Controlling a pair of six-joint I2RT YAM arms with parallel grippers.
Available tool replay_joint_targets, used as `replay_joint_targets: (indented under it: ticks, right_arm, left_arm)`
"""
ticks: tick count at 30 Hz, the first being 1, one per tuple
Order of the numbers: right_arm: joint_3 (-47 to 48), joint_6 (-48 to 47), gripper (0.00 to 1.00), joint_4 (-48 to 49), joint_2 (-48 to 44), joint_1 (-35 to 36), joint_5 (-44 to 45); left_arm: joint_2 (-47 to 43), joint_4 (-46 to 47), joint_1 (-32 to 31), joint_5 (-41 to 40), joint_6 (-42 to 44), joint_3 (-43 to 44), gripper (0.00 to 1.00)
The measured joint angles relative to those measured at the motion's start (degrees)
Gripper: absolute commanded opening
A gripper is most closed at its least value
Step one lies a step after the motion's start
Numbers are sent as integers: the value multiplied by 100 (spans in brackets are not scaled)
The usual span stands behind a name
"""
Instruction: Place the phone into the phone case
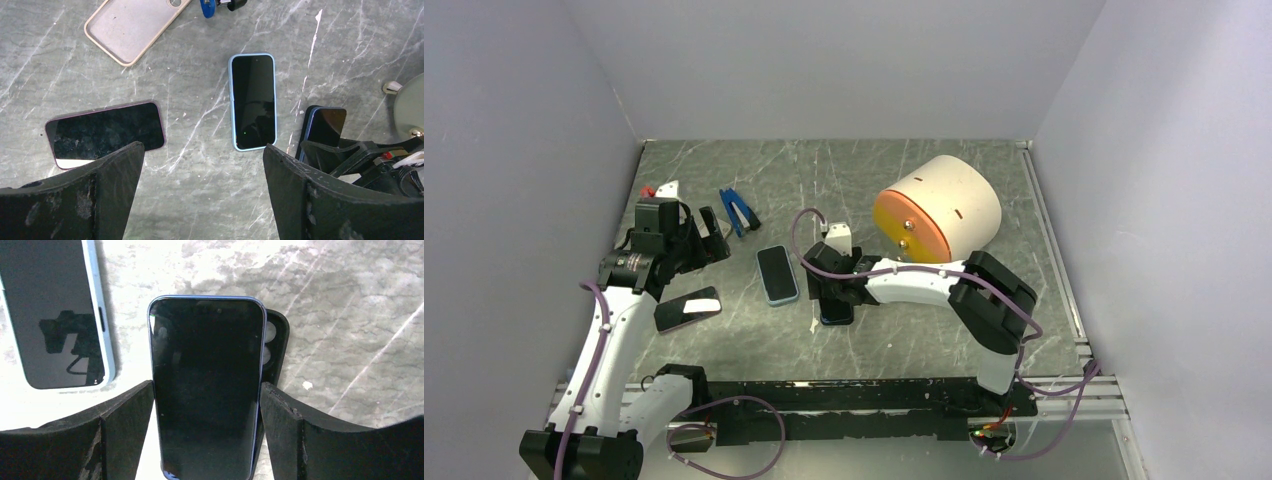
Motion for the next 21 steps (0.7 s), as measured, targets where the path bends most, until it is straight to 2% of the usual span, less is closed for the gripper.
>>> replay_joint_targets:
  ticks: [3, 4, 5, 21]
  right_arm:
    - [0, 105, 88, -151, 2, 4, 72]
    - [0, 138, 98, -184, 2, 7, 101]
    - [0, 166, 99, -219, 2, 11, 136]
    - [138, 374, 99, -393, 68, 28, 326]
  left_arm:
    - [0, 2, 0, 0, 0, 0, 94]
    - [0, 2, 0, 2, 0, 0, 94]
    - [-2, 0, 0, 2, 0, 0, 94]
    - [-4, 2, 0, 20, 0, 0, 93]
